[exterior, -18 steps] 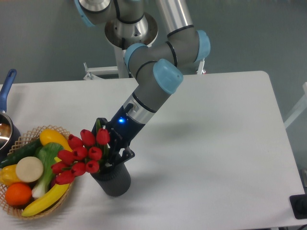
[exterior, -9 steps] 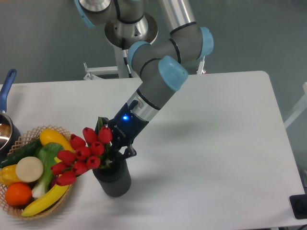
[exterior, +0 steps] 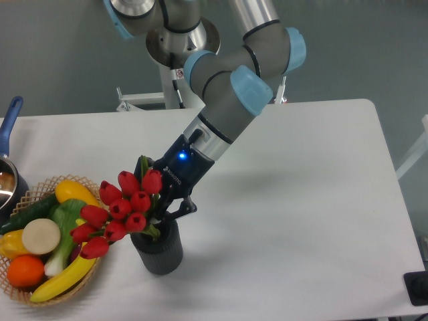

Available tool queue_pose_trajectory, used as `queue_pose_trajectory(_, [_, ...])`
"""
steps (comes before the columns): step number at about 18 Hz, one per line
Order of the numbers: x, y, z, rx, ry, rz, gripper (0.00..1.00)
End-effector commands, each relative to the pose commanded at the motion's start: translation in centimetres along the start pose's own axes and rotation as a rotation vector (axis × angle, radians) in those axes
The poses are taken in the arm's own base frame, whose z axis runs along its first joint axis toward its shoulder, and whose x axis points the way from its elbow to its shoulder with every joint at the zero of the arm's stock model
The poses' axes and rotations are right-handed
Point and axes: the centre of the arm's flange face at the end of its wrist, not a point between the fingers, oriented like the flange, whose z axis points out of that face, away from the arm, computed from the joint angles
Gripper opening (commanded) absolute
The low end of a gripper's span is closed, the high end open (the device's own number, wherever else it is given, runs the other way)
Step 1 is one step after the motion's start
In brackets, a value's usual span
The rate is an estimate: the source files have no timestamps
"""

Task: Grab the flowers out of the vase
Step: 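Lift the gripped tulips up out of the black vase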

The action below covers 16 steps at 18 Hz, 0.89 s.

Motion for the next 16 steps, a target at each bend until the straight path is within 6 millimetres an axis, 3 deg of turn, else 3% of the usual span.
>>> queue_pose_trajectory(6, [0.1, -2.8, -3.2, 0.100, 0.007, -0.108, 0.40])
queue_pose_trajectory(16, [2.0, -5.8, -5.3, 0.147, 0.014, -0.158, 0.40])
